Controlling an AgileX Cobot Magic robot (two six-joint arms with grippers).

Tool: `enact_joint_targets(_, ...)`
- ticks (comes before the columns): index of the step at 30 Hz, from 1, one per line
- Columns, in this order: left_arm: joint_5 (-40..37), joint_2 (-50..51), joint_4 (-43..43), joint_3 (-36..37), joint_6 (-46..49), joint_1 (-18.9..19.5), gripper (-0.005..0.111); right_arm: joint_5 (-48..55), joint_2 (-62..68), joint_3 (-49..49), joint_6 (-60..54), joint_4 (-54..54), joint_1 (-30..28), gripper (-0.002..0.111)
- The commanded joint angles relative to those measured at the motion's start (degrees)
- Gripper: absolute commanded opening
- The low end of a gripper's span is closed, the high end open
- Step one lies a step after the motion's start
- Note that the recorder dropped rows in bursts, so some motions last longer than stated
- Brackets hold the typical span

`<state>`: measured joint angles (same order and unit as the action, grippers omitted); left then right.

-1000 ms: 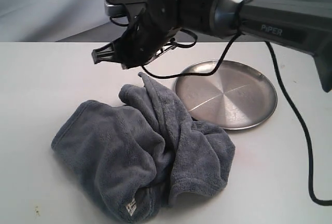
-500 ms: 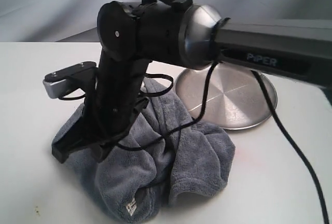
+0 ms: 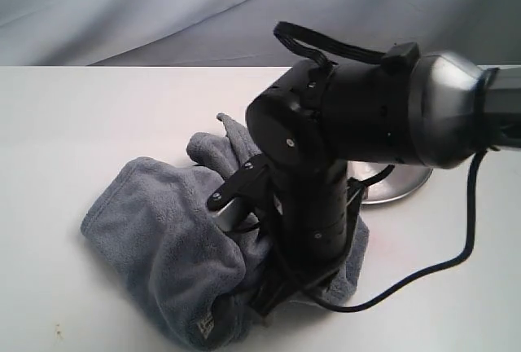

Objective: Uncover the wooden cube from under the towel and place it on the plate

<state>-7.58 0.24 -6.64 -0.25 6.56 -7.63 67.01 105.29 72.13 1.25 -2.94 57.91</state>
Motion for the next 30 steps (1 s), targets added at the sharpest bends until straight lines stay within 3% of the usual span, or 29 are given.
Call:
enact_joint_targets(1,0.02,-0.24,-0.10,0.25,-0.14,-0.28,0.000,2.63,-1.02,-1.38,5.42,-10.58,-3.02,0.000)
enact_joint_targets(8,0.02,-0.24,-0.10,0.25,-0.14,-0.28,0.000,-0.97,-1.02,-1.38,9.81,-21.79,-13.63,0.000)
enact_joint_targets(12,0.02,-0.24,-0.10,0.25,-0.14,-0.28,0.000,-14.59,-1.02,-1.38,19.05,-33.35,-20.16,0.000)
enact_joint_targets(21,0.02,-0.24,-0.10,0.25,-0.14,-0.28,0.000,-49.20,-0.91,-1.08,51.98,-52.99,-21.31,0.000)
enact_joint_targets(30,0.02,-0.24,-0.10,0.25,-0.14,-0.28,0.000,-52.60,5.39,9.66,54.01,-42.80,-19.53,0.000)
